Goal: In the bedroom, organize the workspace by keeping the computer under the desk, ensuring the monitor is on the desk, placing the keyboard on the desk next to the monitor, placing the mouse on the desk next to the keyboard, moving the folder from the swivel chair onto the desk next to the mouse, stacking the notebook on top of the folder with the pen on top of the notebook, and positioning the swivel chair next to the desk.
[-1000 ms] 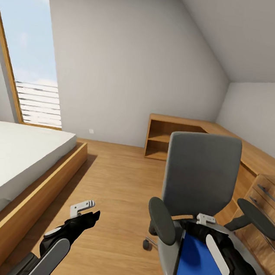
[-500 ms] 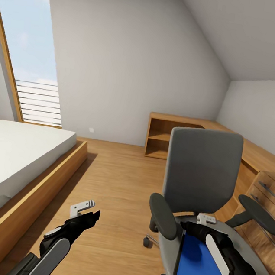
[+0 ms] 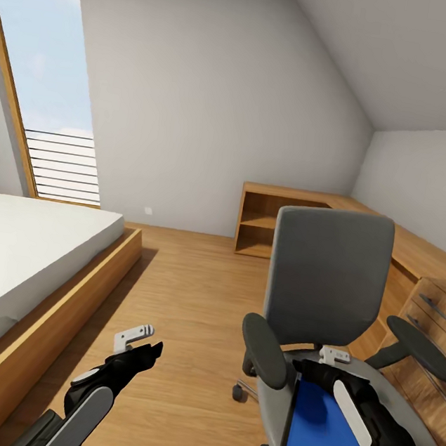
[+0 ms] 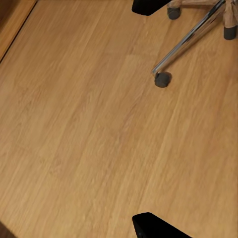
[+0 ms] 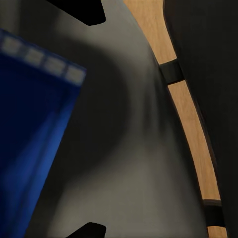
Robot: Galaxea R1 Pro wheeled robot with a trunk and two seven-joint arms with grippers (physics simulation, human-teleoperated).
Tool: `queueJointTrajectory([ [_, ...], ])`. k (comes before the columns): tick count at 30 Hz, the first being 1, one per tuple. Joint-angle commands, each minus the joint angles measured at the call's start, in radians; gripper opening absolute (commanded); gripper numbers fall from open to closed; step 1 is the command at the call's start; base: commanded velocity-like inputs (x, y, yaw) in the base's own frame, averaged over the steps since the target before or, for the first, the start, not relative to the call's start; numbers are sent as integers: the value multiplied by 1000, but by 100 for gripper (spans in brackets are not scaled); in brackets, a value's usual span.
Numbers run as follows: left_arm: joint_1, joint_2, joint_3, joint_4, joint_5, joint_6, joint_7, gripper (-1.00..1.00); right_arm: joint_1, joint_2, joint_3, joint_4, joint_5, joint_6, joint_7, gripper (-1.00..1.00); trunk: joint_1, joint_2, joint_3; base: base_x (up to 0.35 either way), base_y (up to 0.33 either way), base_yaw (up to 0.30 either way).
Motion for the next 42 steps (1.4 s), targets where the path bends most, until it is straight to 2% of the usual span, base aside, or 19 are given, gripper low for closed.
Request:
queueJointTrajectory([
  [1,-1,1,-2,-2,7,1,8,100,-1,-1,4,-1,-9,3,-8,100,0,-1,-1,0,0,0],
  [16,-1,2,-3,-2,6,2,7,100,-1,-1,4,0,-9,3,-8,100,0,-1,-1,0,0,0],
  [24,-1,0,-3,-2,7,3,7,100,-2,-1,5,9,5,3,-9,100,0,-1,-1,0,0,0],
  [34,-1,0,-4,-2,7,3,9,100,-2,20,5,20,45,13,-9,100,0,-1,-1,0,0,0],
  [42,-1,0,-4,-2,6,3,10,100,-2,26,5,30,83,19,-8,100,0,-1,-1,0,0,0],
])
